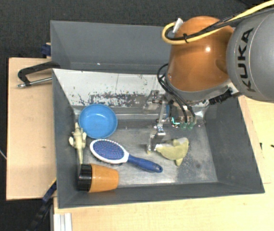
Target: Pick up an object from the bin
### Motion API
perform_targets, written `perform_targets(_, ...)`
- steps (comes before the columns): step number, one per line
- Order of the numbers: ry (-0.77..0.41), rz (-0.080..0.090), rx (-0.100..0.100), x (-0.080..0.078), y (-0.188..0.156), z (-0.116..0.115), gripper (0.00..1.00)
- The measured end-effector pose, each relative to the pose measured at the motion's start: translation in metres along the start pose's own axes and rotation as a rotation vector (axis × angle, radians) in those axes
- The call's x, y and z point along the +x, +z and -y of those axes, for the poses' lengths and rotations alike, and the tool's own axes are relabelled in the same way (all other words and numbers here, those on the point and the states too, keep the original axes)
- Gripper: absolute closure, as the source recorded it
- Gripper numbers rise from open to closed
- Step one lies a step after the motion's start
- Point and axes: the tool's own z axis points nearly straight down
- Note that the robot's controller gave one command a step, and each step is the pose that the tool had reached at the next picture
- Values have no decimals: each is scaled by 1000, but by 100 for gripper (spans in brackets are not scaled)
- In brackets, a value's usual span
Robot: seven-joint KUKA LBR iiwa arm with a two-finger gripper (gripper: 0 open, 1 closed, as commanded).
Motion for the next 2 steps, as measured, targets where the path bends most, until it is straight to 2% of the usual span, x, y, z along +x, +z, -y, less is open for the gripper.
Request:
perform_targets(1, -442, 32, 8, 4, 125, -121, 0)
perform_targets(2, -442, 17, -2, 10, 128, -126, 100)
